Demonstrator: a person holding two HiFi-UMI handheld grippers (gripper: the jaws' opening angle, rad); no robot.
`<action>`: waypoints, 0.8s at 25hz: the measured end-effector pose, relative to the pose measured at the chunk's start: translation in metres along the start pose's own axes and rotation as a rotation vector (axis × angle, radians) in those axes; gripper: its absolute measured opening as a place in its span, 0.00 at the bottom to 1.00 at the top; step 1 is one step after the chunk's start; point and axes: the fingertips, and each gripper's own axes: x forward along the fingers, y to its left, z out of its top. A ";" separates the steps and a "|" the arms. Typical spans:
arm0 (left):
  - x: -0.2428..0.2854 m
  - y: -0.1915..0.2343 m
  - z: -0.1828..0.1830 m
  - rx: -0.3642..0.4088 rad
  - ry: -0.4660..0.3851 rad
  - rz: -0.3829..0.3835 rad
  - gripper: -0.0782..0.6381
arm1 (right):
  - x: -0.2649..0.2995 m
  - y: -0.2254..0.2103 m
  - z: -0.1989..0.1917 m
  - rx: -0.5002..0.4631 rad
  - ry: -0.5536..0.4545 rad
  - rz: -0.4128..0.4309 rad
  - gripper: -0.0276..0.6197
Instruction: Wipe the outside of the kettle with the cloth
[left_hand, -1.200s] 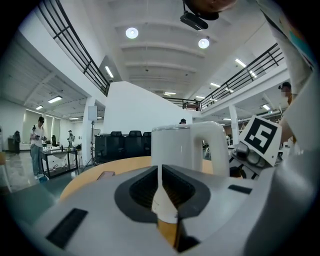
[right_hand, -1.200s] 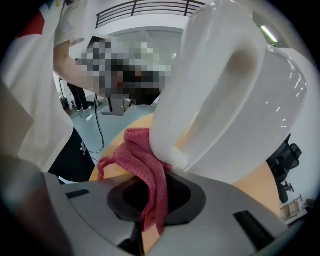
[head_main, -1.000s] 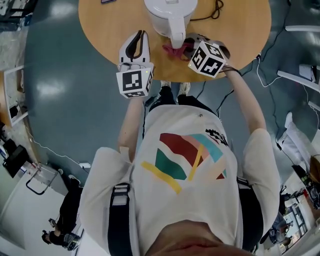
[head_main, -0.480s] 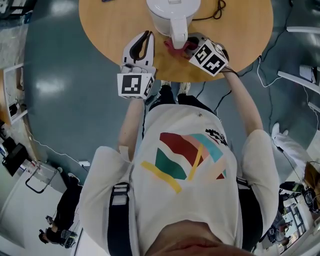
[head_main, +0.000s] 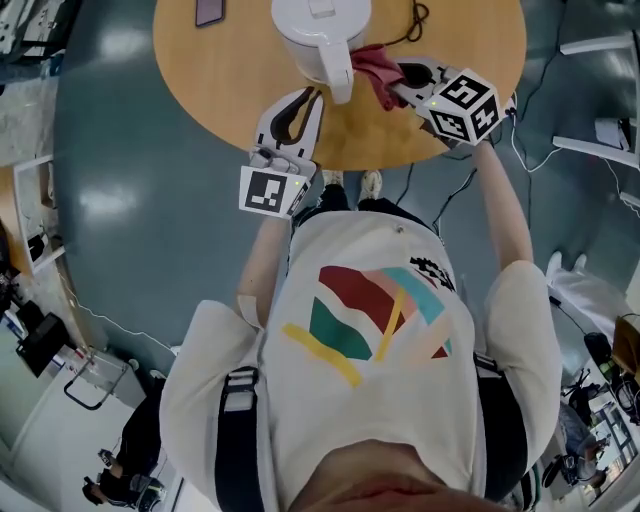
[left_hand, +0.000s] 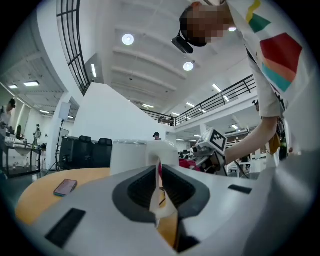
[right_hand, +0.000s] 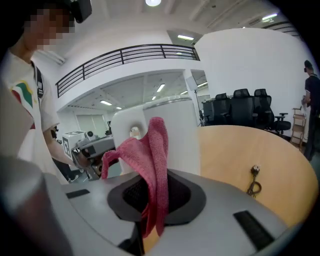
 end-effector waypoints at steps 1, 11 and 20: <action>0.000 -0.003 0.002 0.007 0.000 -0.005 0.20 | 0.002 0.004 0.007 -0.019 -0.003 0.017 0.10; 0.008 -0.026 0.029 0.017 -0.082 0.041 0.20 | 0.002 0.062 0.033 -0.242 0.044 0.187 0.10; -0.012 0.009 0.036 0.047 -0.052 0.115 0.20 | 0.024 0.071 0.054 -0.361 0.046 0.166 0.10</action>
